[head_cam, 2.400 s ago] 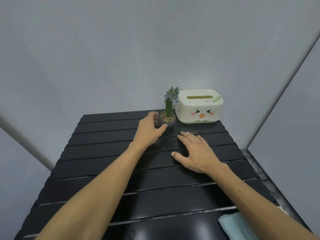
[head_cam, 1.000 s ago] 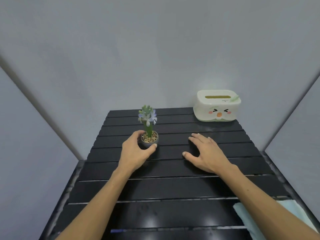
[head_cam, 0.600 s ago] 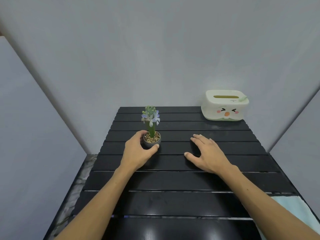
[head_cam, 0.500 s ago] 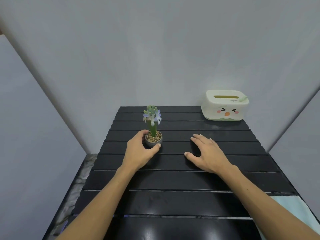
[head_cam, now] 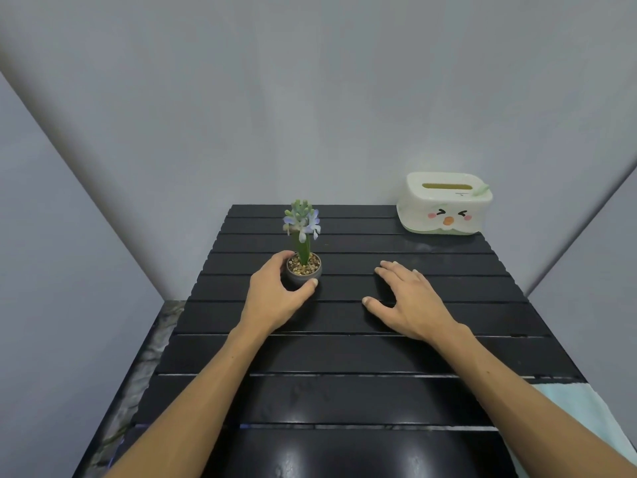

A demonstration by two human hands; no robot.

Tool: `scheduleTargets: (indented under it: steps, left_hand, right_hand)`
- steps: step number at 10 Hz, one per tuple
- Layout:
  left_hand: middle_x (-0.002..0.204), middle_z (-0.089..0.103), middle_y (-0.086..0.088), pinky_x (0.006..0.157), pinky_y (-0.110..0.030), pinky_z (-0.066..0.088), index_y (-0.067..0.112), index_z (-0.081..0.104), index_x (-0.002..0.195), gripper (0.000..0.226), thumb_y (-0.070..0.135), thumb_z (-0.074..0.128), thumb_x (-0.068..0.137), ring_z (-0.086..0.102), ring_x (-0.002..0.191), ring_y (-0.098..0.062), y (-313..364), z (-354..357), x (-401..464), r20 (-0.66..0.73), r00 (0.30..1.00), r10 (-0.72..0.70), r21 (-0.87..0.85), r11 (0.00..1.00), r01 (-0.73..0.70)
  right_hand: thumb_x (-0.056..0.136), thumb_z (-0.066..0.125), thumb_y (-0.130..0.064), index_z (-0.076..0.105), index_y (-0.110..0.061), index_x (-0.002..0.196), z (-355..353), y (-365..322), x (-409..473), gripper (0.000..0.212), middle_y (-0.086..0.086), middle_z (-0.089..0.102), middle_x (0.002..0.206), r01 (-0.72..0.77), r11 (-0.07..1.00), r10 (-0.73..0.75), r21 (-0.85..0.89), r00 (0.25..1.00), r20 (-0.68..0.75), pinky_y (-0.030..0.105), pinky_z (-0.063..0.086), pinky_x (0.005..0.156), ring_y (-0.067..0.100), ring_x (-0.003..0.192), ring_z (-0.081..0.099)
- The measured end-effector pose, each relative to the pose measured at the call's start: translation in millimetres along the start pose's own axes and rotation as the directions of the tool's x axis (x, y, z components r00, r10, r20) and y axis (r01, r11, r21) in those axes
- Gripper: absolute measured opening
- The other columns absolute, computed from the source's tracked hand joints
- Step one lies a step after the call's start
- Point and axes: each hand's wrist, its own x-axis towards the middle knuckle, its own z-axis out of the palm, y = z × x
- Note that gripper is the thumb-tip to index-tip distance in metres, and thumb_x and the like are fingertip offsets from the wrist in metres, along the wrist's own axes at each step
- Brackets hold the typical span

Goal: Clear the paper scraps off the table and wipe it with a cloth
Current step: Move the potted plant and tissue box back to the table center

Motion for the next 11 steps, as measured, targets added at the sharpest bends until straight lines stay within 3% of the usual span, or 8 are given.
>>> scheduleTargets:
  steps: [2, 4, 6, 7, 8, 9, 10, 11]
  left_hand:
    - [0.125, 0.062, 0.012, 0.101, -0.027, 0.046, 0.025, 0.053, 0.133, 0.067, 0.045, 0.079, 0.075, 0.057, 0.114, -0.004, -1, -1, -1, 0.01, 1.0, 0.004, 0.02, 1.0, -0.005]
    - [0.145, 0.042, 0.005, 0.103, -0.028, 0.04, 0.021, 0.033, 0.147, 0.097, 0.057, 0.079, 0.069, 0.046, 0.125, -0.006, -6, -5, -12, 0.017, 0.999, -0.048, 0.056, 0.997, 0.047]
    - [0.131, 0.038, 0.006, 0.092, -0.026, 0.041, 0.02, 0.038, 0.137, 0.085, 0.052, 0.081, 0.07, 0.047, 0.117, -0.008, 2, -5, -45, -0.075, 0.997, -0.005, 0.097, 0.995, 0.013]
    - [0.125, 0.04, 0.01, 0.093, -0.024, 0.041, 0.025, 0.039, 0.131, 0.077, 0.053, 0.079, 0.072, 0.047, 0.114, -0.002, 13, 4, -60, -0.074, 0.996, 0.052, 0.084, 0.995, -0.045]
    - [0.125, 0.043, 0.013, 0.098, -0.023, 0.041, 0.03, 0.038, 0.131, 0.071, 0.055, 0.075, 0.075, 0.046, 0.118, 0.002, 31, 24, -62, 0.011, 0.993, 0.122, 0.041, 0.992, -0.122]
    - [0.137, 0.041, 0.017, 0.105, -0.023, 0.038, 0.028, 0.034, 0.142, 0.079, 0.059, 0.07, 0.079, 0.039, 0.128, 0.005, 54, 52, -48, 0.129, 0.975, 0.182, 0.012, 0.983, -0.185]
    - [0.15, 0.034, 0.013, 0.112, -0.032, 0.036, 0.026, 0.026, 0.151, 0.091, 0.066, 0.064, 0.079, 0.034, 0.136, -0.001, 73, 84, -22, 0.213, 0.961, 0.175, -0.003, 0.984, -0.178]
    - [0.158, 0.028, 0.008, 0.115, -0.039, 0.033, 0.027, 0.02, 0.153, 0.098, 0.068, 0.064, 0.077, 0.03, 0.142, -0.008, 88, 117, 11, 0.261, 0.958, 0.117, -0.024, 0.993, -0.115]
  right_hand:
    - [0.092, 0.048, -0.063, 0.035, -0.02, 0.153, -1, 0, 0, 0.076, -0.005, 0.027, 0.162, 0.004, 1.0, -0.004, 0.002, 1.0, 0.002, 0.038, 0.01, 0.124, 0.012, 0.15, 0.017]
    - [0.091, 0.047, -0.064, 0.032, -0.021, 0.154, -4, 1, -3, 0.078, -0.005, 0.026, 0.163, 0.002, 0.999, -0.002, 0.032, 1.0, 0.003, 0.037, 0.009, 0.124, 0.013, 0.151, 0.015]
    - [0.09, 0.047, -0.065, 0.029, -0.019, 0.155, -17, 16, -15, 0.082, -0.002, 0.027, 0.163, -0.039, 0.998, 0.041, 0.058, 0.999, -0.032, 0.037, 0.012, 0.124, 0.014, 0.15, 0.017]
    - [0.09, 0.053, -0.062, 0.028, -0.019, 0.155, -29, 29, -23, 0.083, -0.001, 0.029, 0.161, -0.078, 0.985, 0.089, 0.156, 0.994, -0.065, 0.033, 0.019, 0.121, 0.015, 0.148, 0.024]
    - [0.088, 0.056, -0.062, 0.026, -0.021, 0.156, -41, 48, -27, 0.084, -0.001, 0.03, 0.161, -0.148, 0.954, 0.173, 0.262, 0.982, -0.075, 0.034, 0.026, 0.118, 0.016, 0.147, 0.028]
    - [0.088, 0.059, -0.061, 0.025, -0.023, 0.156, -52, 71, -26, 0.085, -0.001, 0.027, 0.162, -0.216, 0.913, 0.26, 0.345, 0.962, -0.086, 0.035, 0.025, 0.116, 0.017, 0.147, 0.026]
    - [0.087, 0.063, -0.057, 0.026, -0.023, 0.155, -63, 93, -17, 0.084, -0.001, 0.031, 0.16, -0.238, 0.885, 0.314, 0.401, 0.939, -0.137, 0.033, 0.028, 0.111, 0.019, 0.145, 0.031]
    - [0.084, 0.064, -0.061, 0.028, -0.022, 0.154, -70, 118, 1, 0.088, 0.001, 0.036, 0.157, -0.277, 0.869, 0.362, 0.41, 0.921, -0.145, 0.038, 0.033, 0.111, 0.022, 0.141, 0.037]
